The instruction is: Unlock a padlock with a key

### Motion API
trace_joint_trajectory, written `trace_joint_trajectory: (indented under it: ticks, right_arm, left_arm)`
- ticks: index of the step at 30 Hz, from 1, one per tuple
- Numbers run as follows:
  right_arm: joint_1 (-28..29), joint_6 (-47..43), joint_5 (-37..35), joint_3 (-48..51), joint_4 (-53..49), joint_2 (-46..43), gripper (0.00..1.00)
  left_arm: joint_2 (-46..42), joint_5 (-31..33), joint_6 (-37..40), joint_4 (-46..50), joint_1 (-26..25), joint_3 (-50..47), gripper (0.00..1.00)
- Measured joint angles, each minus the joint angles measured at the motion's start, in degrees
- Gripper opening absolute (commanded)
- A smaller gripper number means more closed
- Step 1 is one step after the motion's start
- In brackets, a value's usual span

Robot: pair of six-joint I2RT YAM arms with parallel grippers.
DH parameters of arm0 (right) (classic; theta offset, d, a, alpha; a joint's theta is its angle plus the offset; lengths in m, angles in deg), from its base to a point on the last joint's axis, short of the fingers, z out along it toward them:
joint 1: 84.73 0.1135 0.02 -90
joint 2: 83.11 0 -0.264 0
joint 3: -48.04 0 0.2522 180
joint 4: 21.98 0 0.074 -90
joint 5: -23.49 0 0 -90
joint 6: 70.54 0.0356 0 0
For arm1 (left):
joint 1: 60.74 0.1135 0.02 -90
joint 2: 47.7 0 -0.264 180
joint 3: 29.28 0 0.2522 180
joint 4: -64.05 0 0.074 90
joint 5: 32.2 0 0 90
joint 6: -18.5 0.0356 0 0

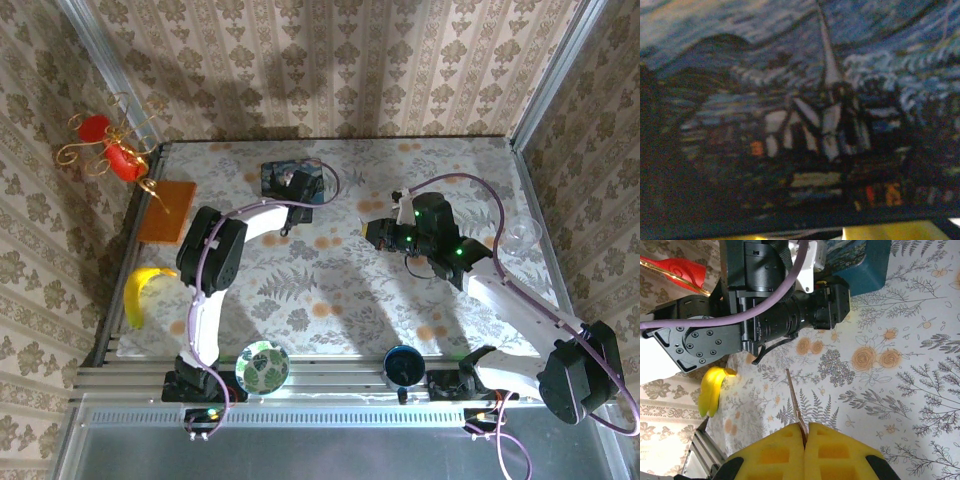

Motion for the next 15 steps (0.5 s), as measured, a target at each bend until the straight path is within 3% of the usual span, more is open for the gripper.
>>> trace_joint_trajectory:
  ticks: [7, 12, 15]
  right_arm:
    - [0.0, 0.0, -0.3, 0.0, 0.0, 0.0, 0.0]
    - [0.0, 0.0, -0.9, 0.6, 0.0, 0.0, 0.0]
    - [0.0, 0.0, -1.1, 2.0, 0.0, 0.0, 0.0]
  left_arm:
    - [0.1, 0.4, 0.0, 0.0, -0.1, 0.3, 0.1]
    - [0.0, 1.0, -0.5, 0.0, -0.7, 0.1, 0.01]
    - [-0.5, 1.3, -1.3, 0.2, -1.3, -0.7, 0.0]
